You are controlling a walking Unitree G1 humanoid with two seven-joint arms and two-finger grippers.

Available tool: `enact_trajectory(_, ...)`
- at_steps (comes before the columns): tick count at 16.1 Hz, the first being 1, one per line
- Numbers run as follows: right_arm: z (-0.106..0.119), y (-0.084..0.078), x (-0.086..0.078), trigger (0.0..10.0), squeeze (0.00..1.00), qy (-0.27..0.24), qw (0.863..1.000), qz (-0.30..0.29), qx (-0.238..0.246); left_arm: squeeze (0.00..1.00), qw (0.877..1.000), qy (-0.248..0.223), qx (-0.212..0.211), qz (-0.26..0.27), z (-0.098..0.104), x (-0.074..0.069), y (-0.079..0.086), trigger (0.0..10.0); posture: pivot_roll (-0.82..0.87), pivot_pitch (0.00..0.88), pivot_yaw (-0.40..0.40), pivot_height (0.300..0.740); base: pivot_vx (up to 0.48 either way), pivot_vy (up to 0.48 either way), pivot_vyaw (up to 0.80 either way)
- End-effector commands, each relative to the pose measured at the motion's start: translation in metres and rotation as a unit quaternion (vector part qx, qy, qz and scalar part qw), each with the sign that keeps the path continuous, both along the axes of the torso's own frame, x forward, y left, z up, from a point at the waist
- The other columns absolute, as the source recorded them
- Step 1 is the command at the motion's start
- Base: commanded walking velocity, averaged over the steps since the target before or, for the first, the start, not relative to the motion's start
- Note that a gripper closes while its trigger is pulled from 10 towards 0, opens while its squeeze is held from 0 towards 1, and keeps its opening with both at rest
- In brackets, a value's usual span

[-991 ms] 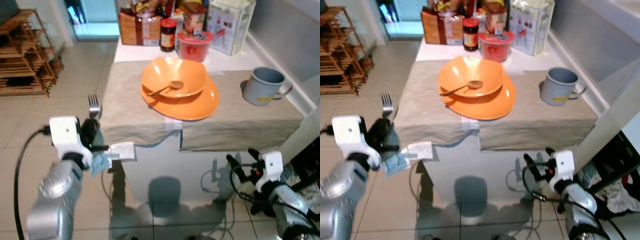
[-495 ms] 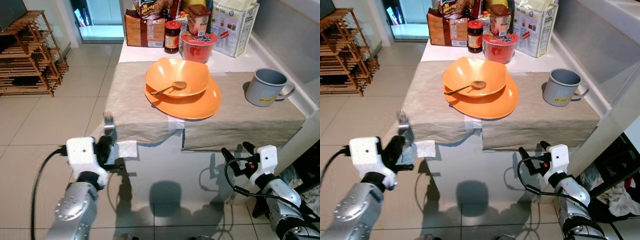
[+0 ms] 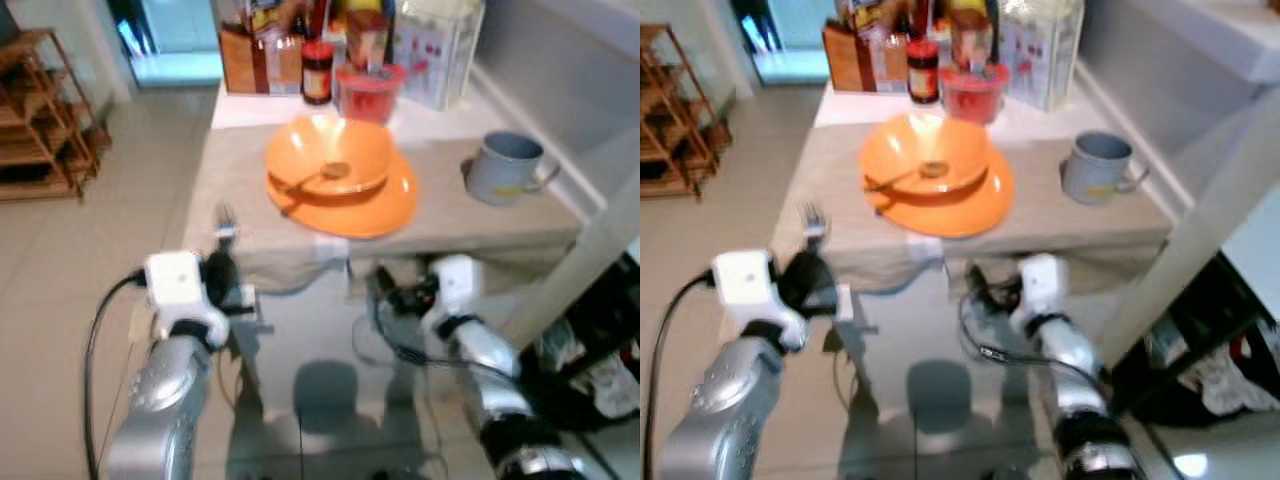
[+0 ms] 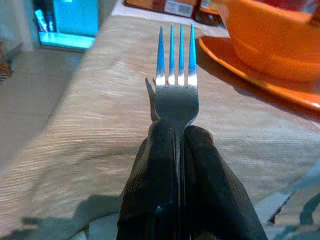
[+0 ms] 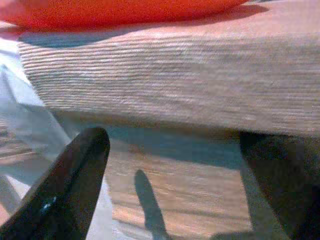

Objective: Setting the table

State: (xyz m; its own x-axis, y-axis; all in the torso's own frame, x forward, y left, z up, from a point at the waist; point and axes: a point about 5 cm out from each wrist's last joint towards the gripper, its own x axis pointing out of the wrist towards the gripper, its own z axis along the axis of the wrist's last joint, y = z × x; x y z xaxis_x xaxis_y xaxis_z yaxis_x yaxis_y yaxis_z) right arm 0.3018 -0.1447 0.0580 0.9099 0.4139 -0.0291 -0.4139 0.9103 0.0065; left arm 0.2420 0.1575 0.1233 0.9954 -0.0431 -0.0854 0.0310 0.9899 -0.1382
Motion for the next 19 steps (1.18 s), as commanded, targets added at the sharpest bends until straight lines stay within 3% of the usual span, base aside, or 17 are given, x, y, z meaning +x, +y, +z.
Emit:
enact_trajectory(1,0.036,-0.009,0.019,10.0,0.00,-0.055,0.998,-0.031,0.003,0.00,1.000,-0.001,0.006,0.008,0.000,0.001,0.004,0.0,-0.09,0.000,0.025,0.740,0.000,0.000,0.00)
enact_trajectory(3,0.054,0.000,0.038,10.0,0.00,-0.047,0.998,-0.031,0.004,0.00,1.000,0.003,0.007,0.005,-0.003,0.006,0.000,0.0,-0.09,0.000,0.021,0.740,0.000,0.000,0.00)
enact_trajectory(4,0.058,0.003,0.038,10.0,0.00,-0.048,0.998,-0.027,0.008,0.00,1.000,0.003,0.008,0.004,-0.003,0.008,0.000,0.0,-0.09,0.000,0.021,0.740,0.000,0.000,0.00)
enact_trajectory(7,0.064,0.000,0.010,10.0,0.00,-0.029,0.999,-0.023,0.001,0.00,1.000,0.017,0.014,-0.008,-0.006,0.007,-0.001,0.0,-0.09,0.000,0.010,0.740,0.000,0.000,0.00)
enact_trajectory(9,0.053,-0.012,-0.028,10.0,0.00,0.000,1.000,-0.011,-0.027,0.00,0.997,0.061,0.013,-0.045,-0.020,-0.003,-0.006,0.0,-0.10,0.000,0.008,0.740,0.000,0.000,0.00)
enact_trajectory(11,0.050,-0.020,-0.043,10.0,0.00,0.015,0.999,-0.026,-0.033,0.00,0.997,0.062,0.005,-0.040,-0.023,-0.001,-0.006,0.0,-0.11,0.000,0.009,0.740,0.000,0.000,0.00)
enact_trajectory(16,0.063,-0.022,-0.040,10.0,0.00,0.003,0.998,-0.053,-0.021,0.00,0.998,0.035,0.008,-0.045,-0.015,0.007,-0.011,0.0,-0.12,0.000,0.009,0.740,0.000,0.000,0.00)
enact_trajectory(19,0.047,-0.029,-0.037,10.0,0.00,0.021,0.998,-0.060,-0.029,0.00,0.999,0.024,0.000,-0.038,-0.010,0.009,-0.011,0.0,-0.12,0.000,0.009,0.740,0.000,0.000,0.00)
